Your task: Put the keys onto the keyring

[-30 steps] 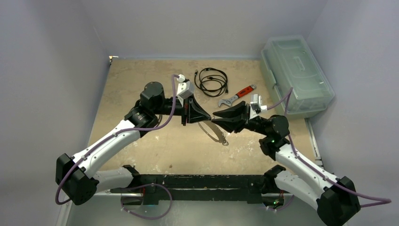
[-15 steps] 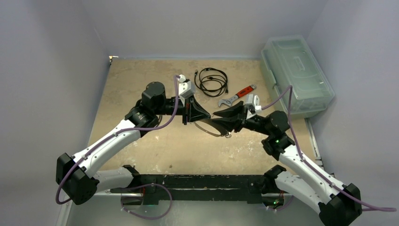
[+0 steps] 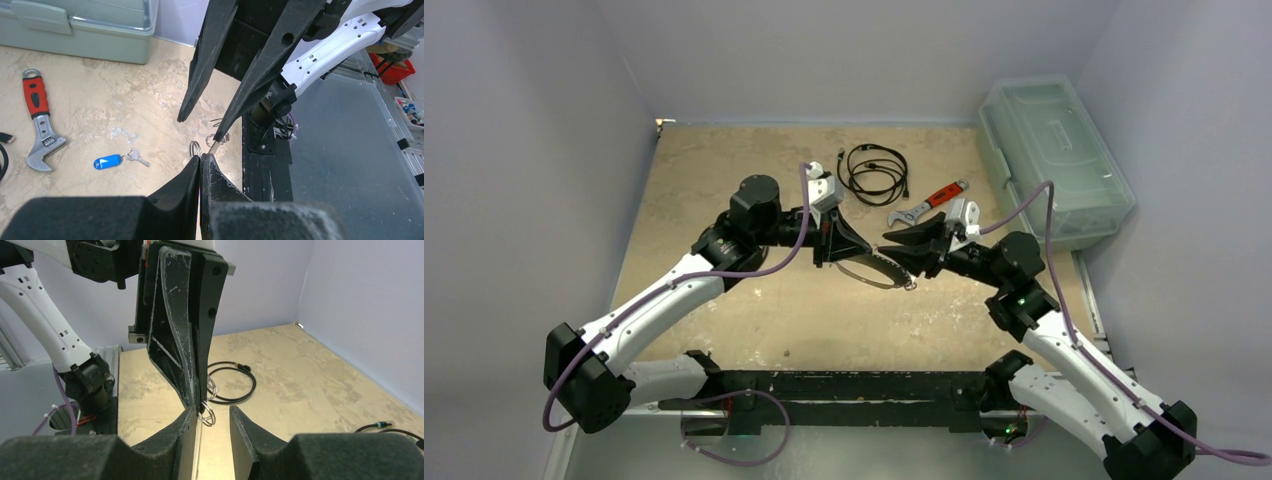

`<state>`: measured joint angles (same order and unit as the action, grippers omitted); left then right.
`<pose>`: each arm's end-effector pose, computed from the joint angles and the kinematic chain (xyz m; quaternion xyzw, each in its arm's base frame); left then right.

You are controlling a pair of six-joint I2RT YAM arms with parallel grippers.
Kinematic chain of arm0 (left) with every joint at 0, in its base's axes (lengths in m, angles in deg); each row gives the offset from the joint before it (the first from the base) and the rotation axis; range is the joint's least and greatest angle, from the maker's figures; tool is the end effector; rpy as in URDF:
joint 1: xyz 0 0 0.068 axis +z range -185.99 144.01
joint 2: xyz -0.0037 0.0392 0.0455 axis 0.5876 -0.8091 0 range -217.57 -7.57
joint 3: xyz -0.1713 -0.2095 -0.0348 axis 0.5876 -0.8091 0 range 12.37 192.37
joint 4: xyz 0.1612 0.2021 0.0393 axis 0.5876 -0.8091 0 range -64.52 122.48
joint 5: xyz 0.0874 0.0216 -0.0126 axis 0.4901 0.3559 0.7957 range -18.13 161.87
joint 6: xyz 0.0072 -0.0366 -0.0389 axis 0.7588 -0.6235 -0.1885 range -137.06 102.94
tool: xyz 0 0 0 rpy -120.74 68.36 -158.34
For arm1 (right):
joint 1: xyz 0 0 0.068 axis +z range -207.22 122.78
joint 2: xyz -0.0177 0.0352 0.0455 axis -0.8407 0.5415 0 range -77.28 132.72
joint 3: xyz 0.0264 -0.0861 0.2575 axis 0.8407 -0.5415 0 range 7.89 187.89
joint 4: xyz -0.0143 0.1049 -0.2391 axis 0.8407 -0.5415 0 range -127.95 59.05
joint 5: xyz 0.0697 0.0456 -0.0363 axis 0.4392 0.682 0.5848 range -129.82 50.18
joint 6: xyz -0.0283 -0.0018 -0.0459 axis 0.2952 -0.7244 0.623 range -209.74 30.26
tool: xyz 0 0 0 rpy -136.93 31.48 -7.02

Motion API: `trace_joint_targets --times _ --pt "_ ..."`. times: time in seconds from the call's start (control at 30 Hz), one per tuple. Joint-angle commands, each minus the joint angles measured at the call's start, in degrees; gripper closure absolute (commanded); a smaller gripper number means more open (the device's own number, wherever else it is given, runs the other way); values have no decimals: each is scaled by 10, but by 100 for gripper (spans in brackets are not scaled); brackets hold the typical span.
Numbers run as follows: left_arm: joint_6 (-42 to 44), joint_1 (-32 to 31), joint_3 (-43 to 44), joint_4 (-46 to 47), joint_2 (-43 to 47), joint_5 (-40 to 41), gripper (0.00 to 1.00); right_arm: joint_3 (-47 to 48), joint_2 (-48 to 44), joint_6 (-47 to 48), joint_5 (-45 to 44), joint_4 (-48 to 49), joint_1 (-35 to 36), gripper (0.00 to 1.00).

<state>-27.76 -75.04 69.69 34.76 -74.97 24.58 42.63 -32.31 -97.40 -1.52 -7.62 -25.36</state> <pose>0.1913 -0.1889 0.3602 0.4246 0.6047 -0.5275 0.4192 0.1449 0.1161 0.3387 -0.3743 0.5205 0.4421 0.6273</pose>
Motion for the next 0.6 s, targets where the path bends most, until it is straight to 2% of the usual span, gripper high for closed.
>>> trace_joint_targets --times 0.0,0.23,0.57 --pt "16 -4 26 11 2 5 100 36 -5 27 -21 -24 3 66" --pt "21 -7 28 3 1 18 100 80 25 91 -23 -120 2 67" --pt "28 -9 34 -11 -2 31 100 113 30 130 -19 -193 3 68"
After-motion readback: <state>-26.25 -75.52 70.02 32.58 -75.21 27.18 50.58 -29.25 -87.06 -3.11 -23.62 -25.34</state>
